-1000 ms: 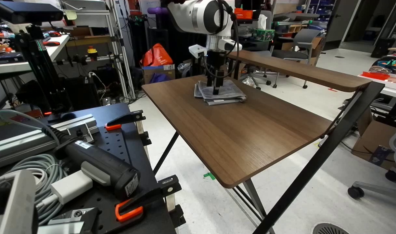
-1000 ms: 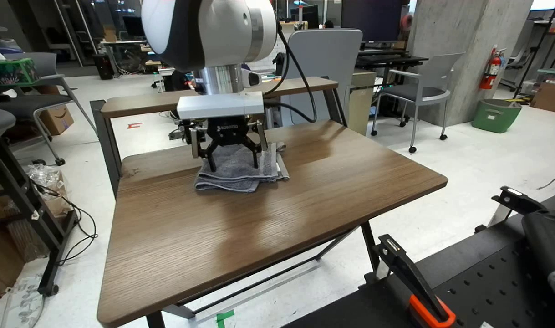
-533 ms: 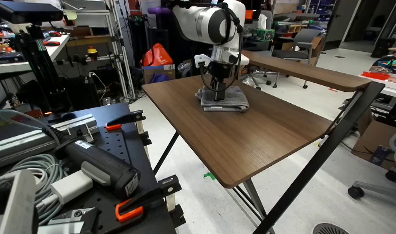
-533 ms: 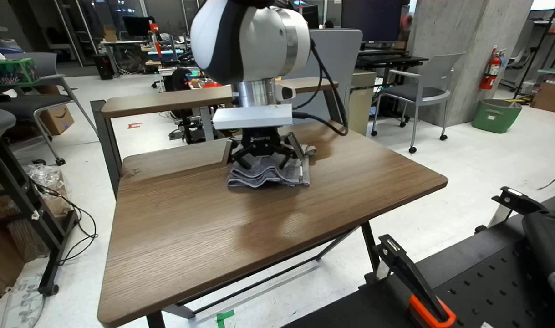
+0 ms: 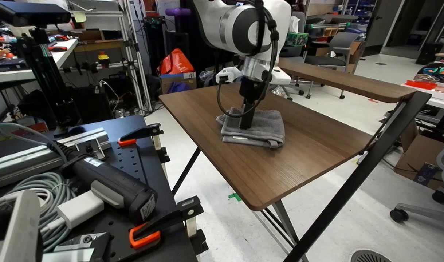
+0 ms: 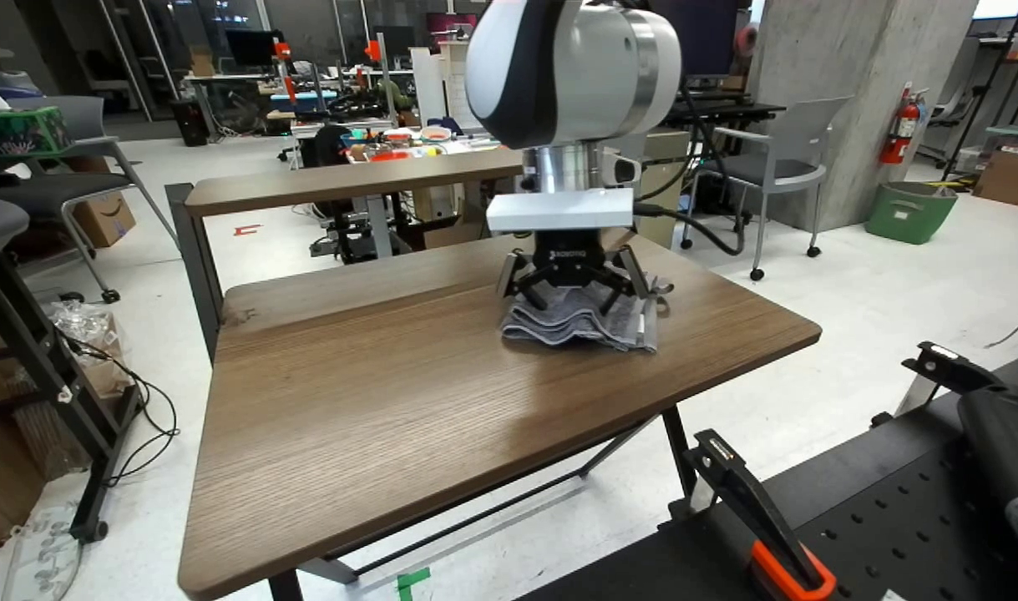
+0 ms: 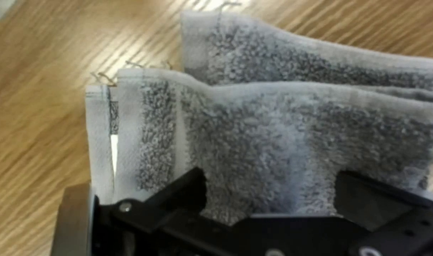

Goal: Move the towel to the right front corner

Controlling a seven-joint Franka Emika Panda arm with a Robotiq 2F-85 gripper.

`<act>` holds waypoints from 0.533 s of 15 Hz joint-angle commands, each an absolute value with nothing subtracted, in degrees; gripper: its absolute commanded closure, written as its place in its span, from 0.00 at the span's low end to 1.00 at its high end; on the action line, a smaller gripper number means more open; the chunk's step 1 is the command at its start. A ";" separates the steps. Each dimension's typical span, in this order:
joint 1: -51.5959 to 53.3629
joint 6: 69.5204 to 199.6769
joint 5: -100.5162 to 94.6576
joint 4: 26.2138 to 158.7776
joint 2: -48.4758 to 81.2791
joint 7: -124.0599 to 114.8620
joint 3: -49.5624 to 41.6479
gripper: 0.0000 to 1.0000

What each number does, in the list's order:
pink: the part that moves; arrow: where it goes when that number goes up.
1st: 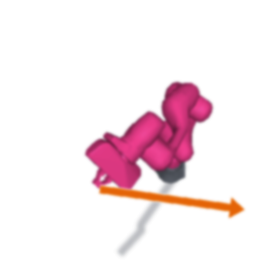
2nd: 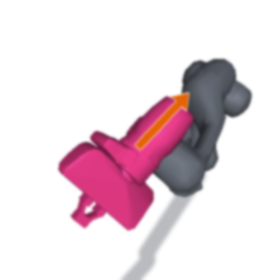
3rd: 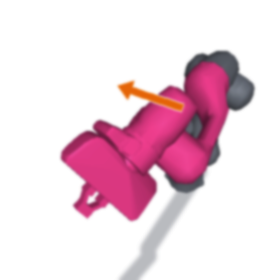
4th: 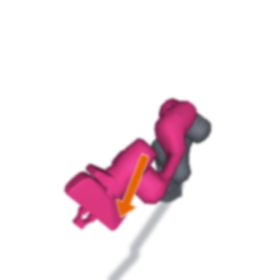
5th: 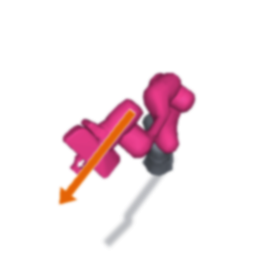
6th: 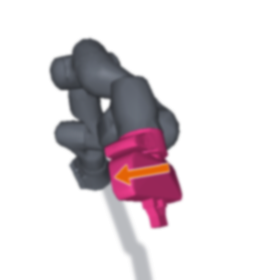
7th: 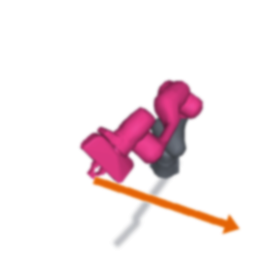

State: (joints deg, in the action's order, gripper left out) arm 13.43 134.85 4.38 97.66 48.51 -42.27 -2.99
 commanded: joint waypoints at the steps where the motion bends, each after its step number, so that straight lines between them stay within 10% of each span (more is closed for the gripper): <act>1: 12.21 139.83 5.03 109.22 43.62 -43.60 -5.10 0.00; 8: 10.03 143.02 5.36 118.96 38.43 -43.57 -6.17 0.00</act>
